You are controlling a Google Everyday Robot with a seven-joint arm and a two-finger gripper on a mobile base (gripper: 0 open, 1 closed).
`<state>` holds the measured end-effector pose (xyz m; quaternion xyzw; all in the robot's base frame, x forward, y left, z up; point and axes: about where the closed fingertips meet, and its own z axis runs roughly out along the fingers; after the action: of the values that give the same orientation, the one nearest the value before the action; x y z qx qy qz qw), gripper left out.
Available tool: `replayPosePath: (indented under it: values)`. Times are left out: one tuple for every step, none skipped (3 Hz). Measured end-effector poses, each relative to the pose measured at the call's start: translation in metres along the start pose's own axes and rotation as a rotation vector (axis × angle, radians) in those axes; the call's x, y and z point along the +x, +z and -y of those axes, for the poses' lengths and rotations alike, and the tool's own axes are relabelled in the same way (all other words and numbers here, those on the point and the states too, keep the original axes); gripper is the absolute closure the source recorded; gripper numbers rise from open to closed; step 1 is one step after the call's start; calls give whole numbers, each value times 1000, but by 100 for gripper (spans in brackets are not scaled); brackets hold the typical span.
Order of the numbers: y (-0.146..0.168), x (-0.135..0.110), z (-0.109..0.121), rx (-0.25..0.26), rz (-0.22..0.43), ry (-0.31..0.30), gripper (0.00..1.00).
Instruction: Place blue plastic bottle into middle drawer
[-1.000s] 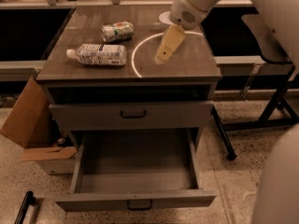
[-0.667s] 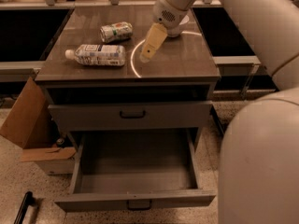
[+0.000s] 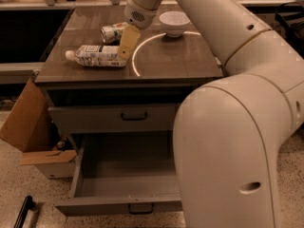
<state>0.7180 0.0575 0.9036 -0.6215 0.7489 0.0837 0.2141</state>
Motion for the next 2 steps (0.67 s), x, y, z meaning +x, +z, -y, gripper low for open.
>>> replayPosePath:
  values:
    - [0, 0, 0, 0, 0, 0, 0]
    - [26, -13, -7, -5, -42, 0, 0]
